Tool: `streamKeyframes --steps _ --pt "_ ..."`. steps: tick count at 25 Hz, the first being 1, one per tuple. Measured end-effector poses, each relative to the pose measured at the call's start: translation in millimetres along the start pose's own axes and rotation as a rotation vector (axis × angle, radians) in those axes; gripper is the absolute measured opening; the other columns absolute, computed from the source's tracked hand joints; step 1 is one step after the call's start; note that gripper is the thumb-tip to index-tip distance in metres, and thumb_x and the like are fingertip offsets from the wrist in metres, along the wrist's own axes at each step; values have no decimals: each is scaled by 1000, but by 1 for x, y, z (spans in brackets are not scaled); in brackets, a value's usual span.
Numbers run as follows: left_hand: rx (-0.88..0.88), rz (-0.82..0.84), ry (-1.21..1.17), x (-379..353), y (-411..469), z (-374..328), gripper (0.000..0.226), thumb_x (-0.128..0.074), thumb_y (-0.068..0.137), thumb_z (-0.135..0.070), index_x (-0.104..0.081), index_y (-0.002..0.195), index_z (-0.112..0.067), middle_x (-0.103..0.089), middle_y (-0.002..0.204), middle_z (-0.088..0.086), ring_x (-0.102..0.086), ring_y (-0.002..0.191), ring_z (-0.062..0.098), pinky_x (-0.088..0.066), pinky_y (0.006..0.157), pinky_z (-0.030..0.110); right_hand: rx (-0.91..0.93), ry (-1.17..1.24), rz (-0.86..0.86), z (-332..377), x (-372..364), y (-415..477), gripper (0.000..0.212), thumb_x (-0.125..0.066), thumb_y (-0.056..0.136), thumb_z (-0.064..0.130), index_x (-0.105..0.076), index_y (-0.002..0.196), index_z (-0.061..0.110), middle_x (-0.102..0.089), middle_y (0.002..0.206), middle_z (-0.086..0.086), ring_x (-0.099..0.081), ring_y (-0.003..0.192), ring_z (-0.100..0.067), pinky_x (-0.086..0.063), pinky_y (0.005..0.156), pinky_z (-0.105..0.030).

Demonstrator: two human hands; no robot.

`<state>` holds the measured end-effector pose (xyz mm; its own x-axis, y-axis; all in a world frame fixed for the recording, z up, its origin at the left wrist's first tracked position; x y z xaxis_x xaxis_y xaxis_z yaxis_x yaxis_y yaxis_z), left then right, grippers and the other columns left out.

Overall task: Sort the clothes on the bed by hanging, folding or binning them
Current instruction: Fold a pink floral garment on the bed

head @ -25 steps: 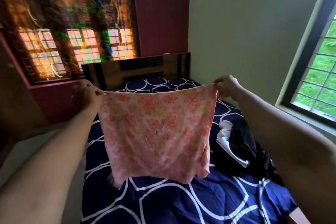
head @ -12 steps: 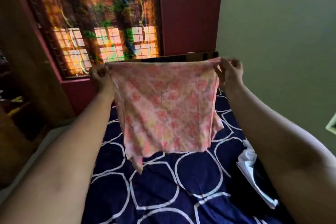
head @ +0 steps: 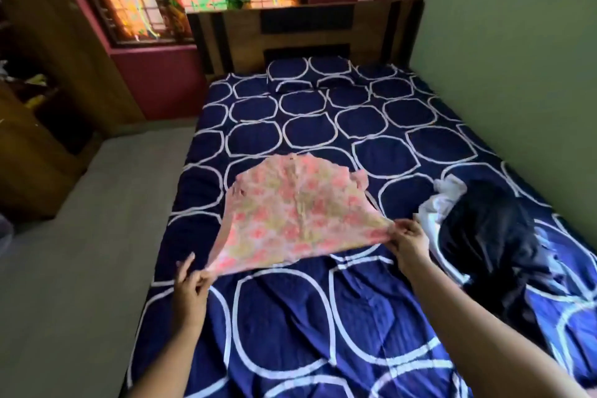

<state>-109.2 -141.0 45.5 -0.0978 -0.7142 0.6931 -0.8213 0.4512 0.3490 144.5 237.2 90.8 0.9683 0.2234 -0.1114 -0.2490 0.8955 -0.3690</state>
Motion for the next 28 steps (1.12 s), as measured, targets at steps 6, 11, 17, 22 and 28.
streamKeyframes --steps 6,11,17,22,28 --pt "158 458 300 -24 -124 43 29 -85 62 3 -64 63 -17 -62 128 8 -49 125 43 -36 95 67 -307 -488 33 -144 80 -15 27 -64 77 -6 -72 98 10 -69 85 -13 -65 62 -19 -56 57 -25" --pt "164 505 354 -24 -172 42 35 -89 49 6 -61 58 -12 -69 116 6 -58 114 44 -41 86 69 -289 -666 97 -146 101 -49 33 -55 88 0 -66 119 7 -68 106 -13 -66 90 -27 -53 77 -22" --pt "223 628 495 -27 -194 42 25 -86 62 -5 -65 57 -18 -64 126 5 -50 127 39 -42 95 63 -85 -1516 351 -162 125 -70 60 -38 90 9 -25 148 8 -14 158 -13 -30 140 -33 -32 107 -37" --pt "314 846 670 -23 -212 41 59 -60 87 -46 -39 142 -37 -10 161 -3 -6 148 30 -24 113 48 -248 -1764 360 -177 158 -81 71 -40 97 32 1 153 17 14 160 -2 10 147 -25 -15 116 -46" --pt "308 848 658 -24 -210 32 72 -54 91 -42 -16 151 -37 -3 162 -4 0 149 26 -18 117 47 14 -1807 453 -181 127 -83 77 -45 90 21 0 153 20 16 159 0 16 146 -20 -11 117 -42"
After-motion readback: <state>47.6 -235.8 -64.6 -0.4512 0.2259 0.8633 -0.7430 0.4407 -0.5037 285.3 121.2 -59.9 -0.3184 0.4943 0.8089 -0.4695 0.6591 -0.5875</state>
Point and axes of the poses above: each hand's wrist, its own y-axis towards the middle knuckle, its own x-axis out of the back of the hand, z = x × y, the point moved 1 cm from there along y, towards the middle knuckle
